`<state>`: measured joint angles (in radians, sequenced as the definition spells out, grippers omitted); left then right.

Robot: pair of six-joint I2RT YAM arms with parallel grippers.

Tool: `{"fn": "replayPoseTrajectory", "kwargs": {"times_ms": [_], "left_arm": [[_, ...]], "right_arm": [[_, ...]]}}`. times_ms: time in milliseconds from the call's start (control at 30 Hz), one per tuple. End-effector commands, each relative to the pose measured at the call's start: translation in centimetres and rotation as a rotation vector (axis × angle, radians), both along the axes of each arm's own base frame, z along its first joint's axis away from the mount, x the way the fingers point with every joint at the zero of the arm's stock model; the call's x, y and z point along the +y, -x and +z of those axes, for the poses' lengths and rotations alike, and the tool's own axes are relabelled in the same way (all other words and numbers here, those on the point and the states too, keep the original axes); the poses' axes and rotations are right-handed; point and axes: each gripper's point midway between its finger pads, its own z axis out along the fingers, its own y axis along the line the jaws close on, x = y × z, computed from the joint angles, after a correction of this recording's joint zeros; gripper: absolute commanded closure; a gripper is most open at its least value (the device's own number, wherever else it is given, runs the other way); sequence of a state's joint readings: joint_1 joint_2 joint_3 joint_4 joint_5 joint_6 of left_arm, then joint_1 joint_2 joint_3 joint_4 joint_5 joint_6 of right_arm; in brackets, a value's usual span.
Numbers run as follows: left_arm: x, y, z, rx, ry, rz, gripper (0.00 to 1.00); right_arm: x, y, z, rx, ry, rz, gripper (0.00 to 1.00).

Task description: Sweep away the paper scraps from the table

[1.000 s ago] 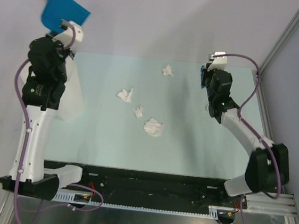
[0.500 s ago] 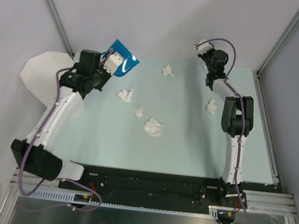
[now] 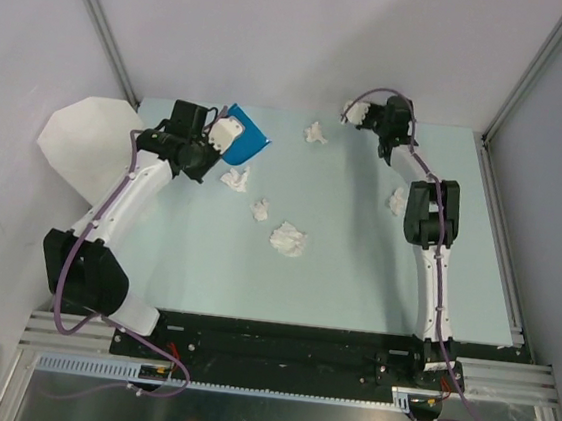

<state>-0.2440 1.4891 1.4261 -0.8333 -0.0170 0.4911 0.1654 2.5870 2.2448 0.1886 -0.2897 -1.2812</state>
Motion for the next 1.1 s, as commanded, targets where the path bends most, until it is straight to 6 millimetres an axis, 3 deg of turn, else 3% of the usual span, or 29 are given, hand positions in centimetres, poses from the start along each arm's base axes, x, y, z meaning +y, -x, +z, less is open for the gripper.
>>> {"fn": "replayPoseTrajectory", "kwargs": {"times_ms": [0,133,200,267,300,367,400,467,500,567,600,633,700,733,767,933,1033,1067], "left_arm": [[-1.4,0.0,0.5,-0.003,0.063,-0.022,1.0],[-1.2,-0.2,0.3,0.0,0.051,-0.024,1.0],[-1.3,-0.2,0.4,-0.003,0.053,-0.027,1.0],[-1.4,-0.4,0.6,-0.008,0.057,-0.028,1.0],[-1.4,-0.5,0.6,-0.008,0.056,-0.027,1.0],[-1.5,-0.6,0.7,-0.011,0.058,-0.032,1.0],[-1.5,-0.6,0.6,-0.008,0.059,-0.033,1.0],[-1.6,-0.6,0.5,-0.003,0.063,-0.037,1.0],[-1.7,-0.5,0.4,0.001,0.066,-0.04,1.0],[-1.8,-0.2,0.2,0.007,0.071,-0.049,1.0],[-1.8,-0.1,0.1,0.006,0.07,-0.052,1.0],[-1.7,0.2,0.5,-0.005,0.07,-0.058,1.0],[-1.7,0.8,0.2,0.001,0.071,-0.068,1.0],[-1.7,1.1,0.5,-0.007,0.071,-0.079,1.0],[-1.7,1.5,0.0,0.004,0.071,-0.084,1.0],[-1.0,3.0,-1.2,0.025,0.045,-0.095,1.0],[-1.1,4.3,-2.7,0.065,0.05,-0.118,1.0],[-1.0,4.8,-3.4,0.085,0.048,-0.121,1.0]], "right_arm": [[-5.7,2.5,-9.6,0.249,0.08,-0.052,1.0],[-7.6,3.3,-10.6,0.316,0.071,-0.07,1.0],[-8.0,4.1,-12.0,0.378,0.085,-0.07,1.0],[-7.4,5.4,-13.5,0.445,0.117,-0.048,1.0],[-7.0,5.8,-13.2,0.456,0.121,-0.04,1.0],[-4.7,7.6,-14.2,0.515,0.089,0.001,1.0],[-3.5,8.1,-12.2,0.501,0.049,0.044,1.0],[-1.5,10.2,-12.4,0.568,-0.047,0.069,1.0],[-0.6,11.0,-11.0,0.576,-0.082,0.091,1.0],[1.0,12.8,-11.2,0.621,-0.085,0.077,1.0],[0.9,14.2,-12.8,0.665,-0.069,0.037,1.0],[1.5,14.9,-11.1,0.65,-0.085,0.042,1.0],[4.0,18.0,-11.7,0.702,-0.156,0.089,1.0],[4.9,19.0,-10.0,0.682,-0.181,0.111,1.0],[6.6,20.2,-9.6,0.682,-0.183,0.138,1.0],[8.4,25.5,-10.6,0.801,-0.117,0.035,1.0],[10.2,27.8,-7.7,0.819,-0.189,0.045,1.0],[10.5,28.3,-5.9,0.799,-0.215,0.056,1.0]]}}
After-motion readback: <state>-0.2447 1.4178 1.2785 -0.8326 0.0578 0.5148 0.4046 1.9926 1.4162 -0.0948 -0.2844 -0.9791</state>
